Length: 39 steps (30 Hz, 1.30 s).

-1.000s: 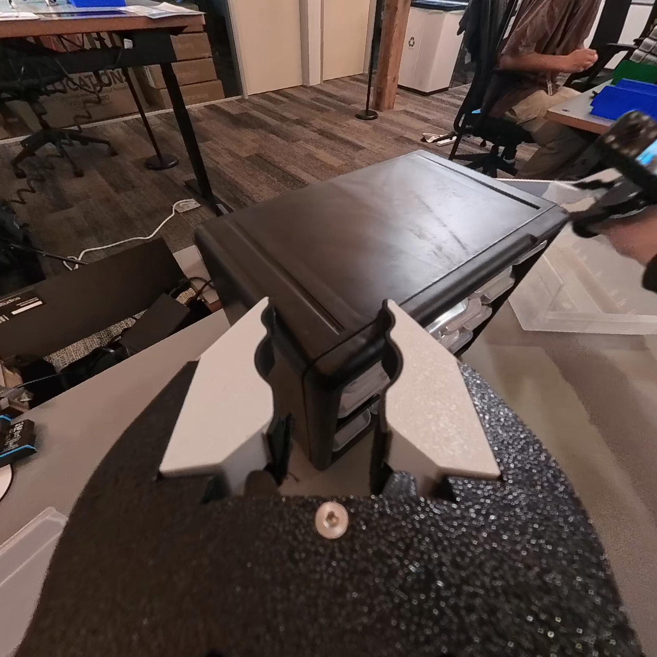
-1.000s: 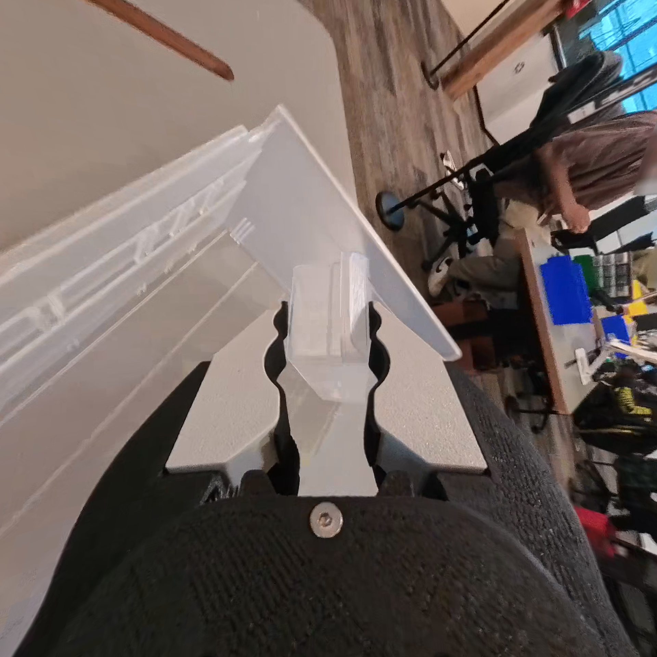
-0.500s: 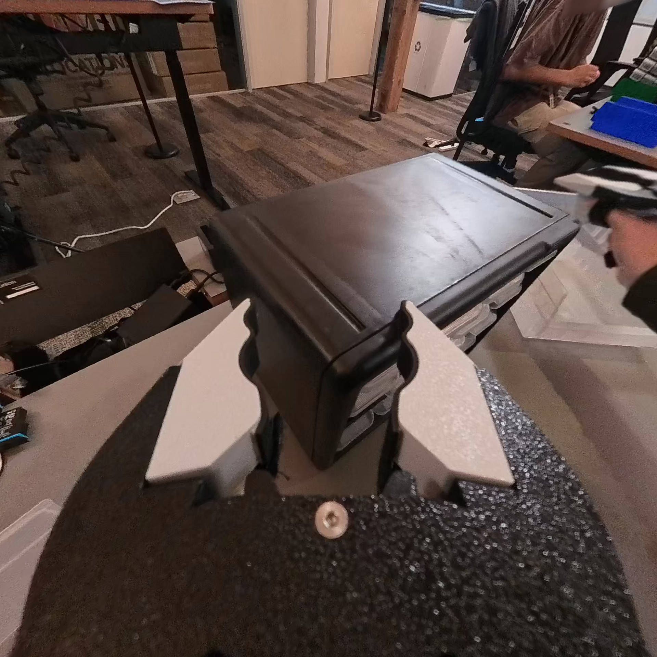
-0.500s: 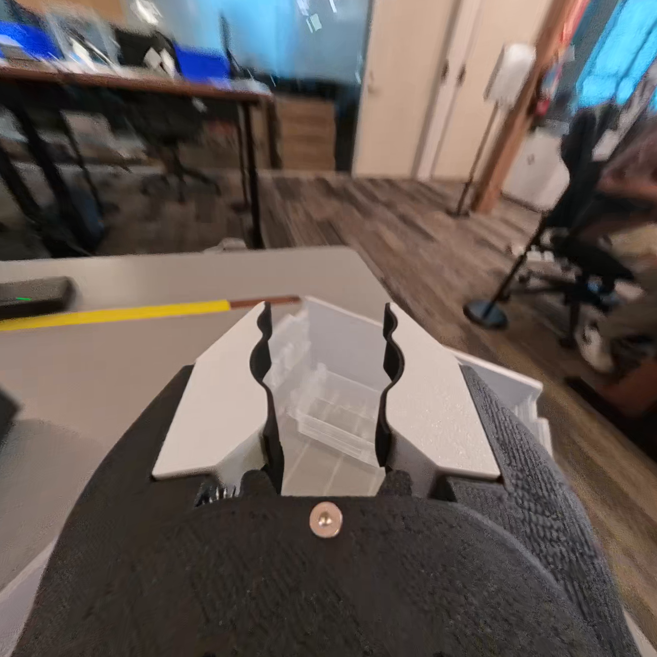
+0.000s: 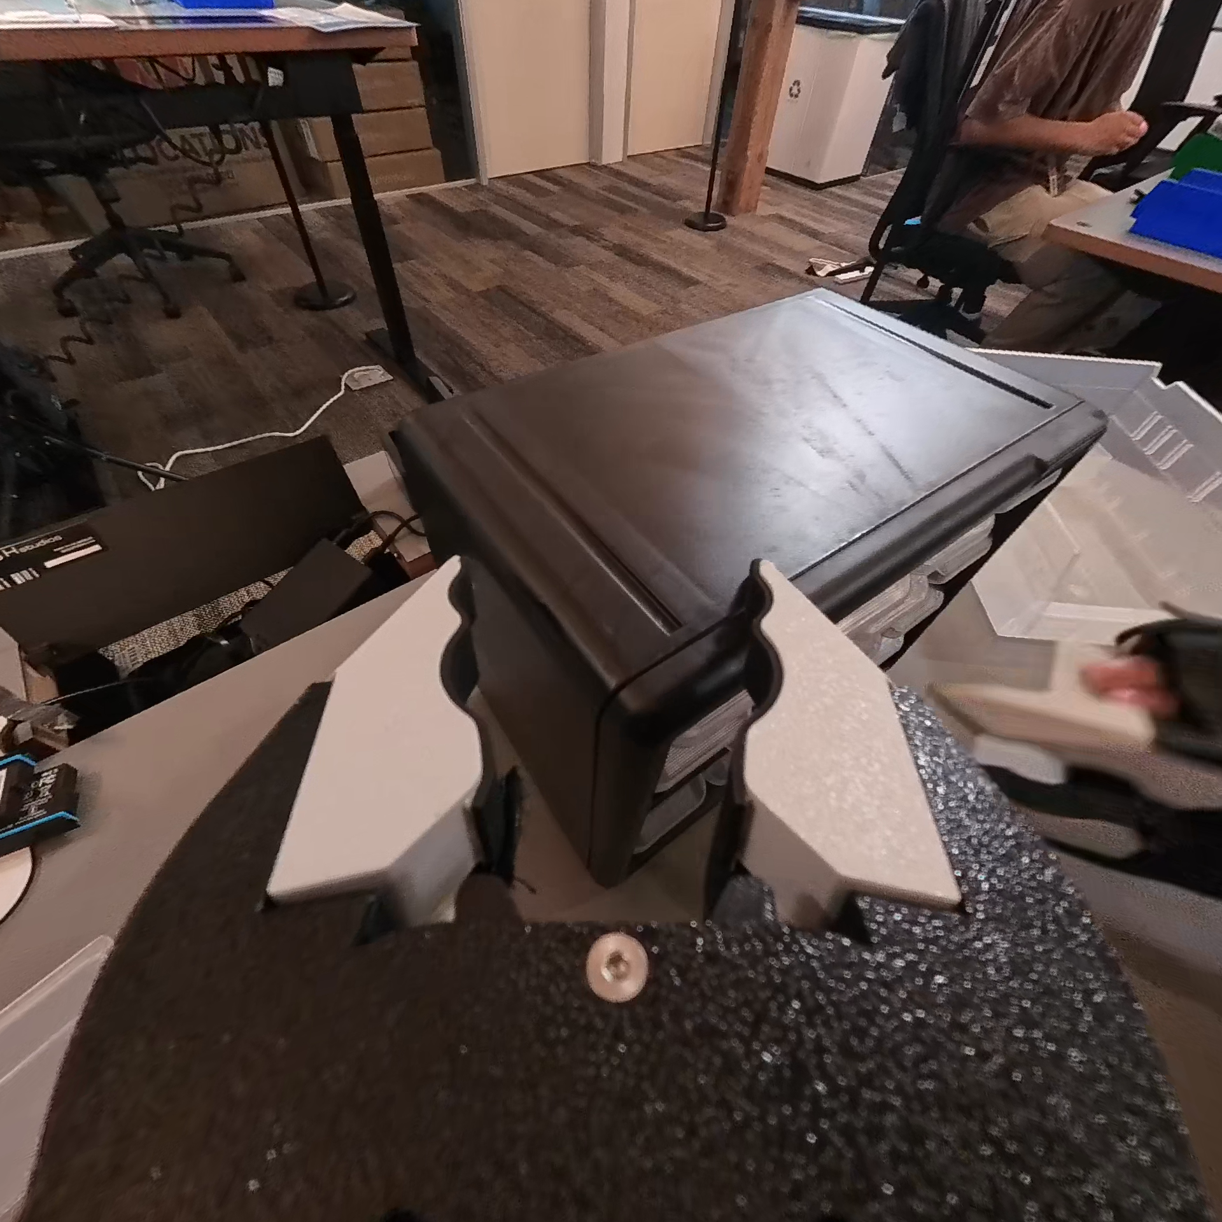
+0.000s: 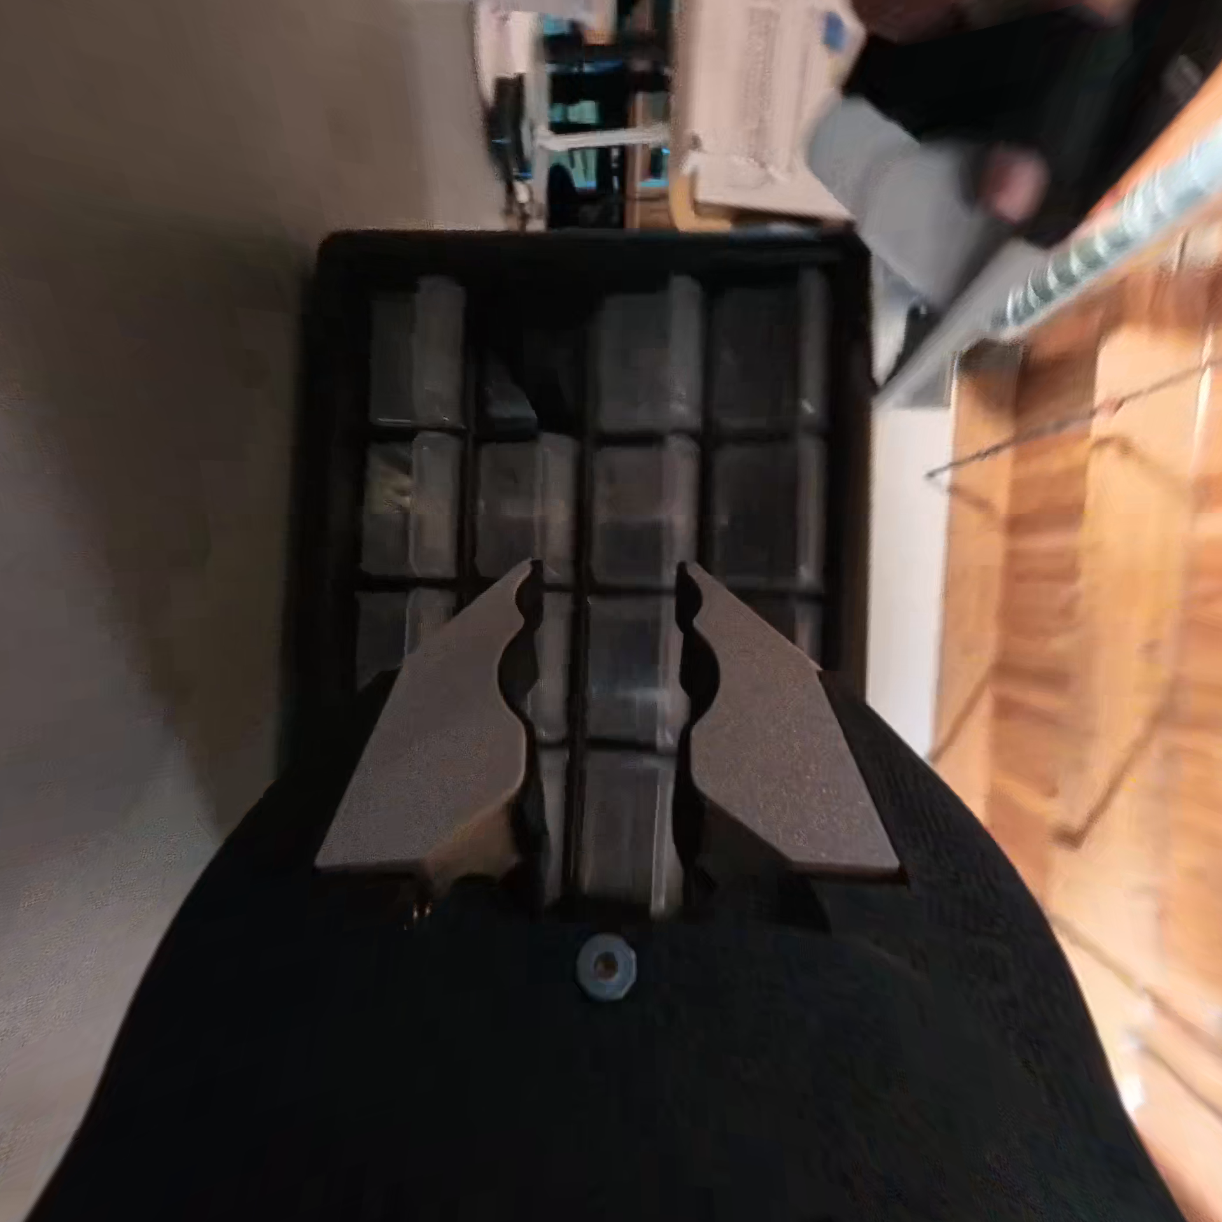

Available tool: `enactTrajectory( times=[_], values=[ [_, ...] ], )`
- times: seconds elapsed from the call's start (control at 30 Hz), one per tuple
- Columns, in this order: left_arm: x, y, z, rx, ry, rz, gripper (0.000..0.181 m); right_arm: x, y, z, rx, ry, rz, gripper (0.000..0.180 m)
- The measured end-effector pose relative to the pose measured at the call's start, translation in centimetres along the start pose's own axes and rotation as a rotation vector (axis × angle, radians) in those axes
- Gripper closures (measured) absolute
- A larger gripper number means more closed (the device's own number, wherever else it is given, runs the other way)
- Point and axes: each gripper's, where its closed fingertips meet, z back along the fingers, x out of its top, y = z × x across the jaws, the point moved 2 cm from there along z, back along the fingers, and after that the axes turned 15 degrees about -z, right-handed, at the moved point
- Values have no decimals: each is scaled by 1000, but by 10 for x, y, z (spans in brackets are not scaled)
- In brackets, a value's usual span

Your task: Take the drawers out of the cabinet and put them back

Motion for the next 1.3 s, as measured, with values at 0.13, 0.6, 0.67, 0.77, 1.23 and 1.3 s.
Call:
enactTrajectory(
  times=[0.13, 0.6, 0.67, 0.77, 1.23, 1.3],
  values=[
    [0, 3, 1, 32, 3, -21, 95, 15, 30, -30, 46, -18, 158, 146],
    [2, 0, -1, 27, -2, -39, 98, 4, 28, -50, -107, 47, 217, 173],
    [2, 0, -1, 30, -1, -45, 99, 11, 30, -41, -104, 29, 217, 173],
    [3, -1, -1, 23, -4, -43, 100, 24, 37, -23, -89, -7, 224, 173],
    [3, -2, -2, 18, -4, -43, 103, 11, 47, -27, -26, 45, 166, 114],
    [3, -2, -2, 20, -4, -45, 103, 15, 47, -25, -49, 31, 196, 131]
  ],
)
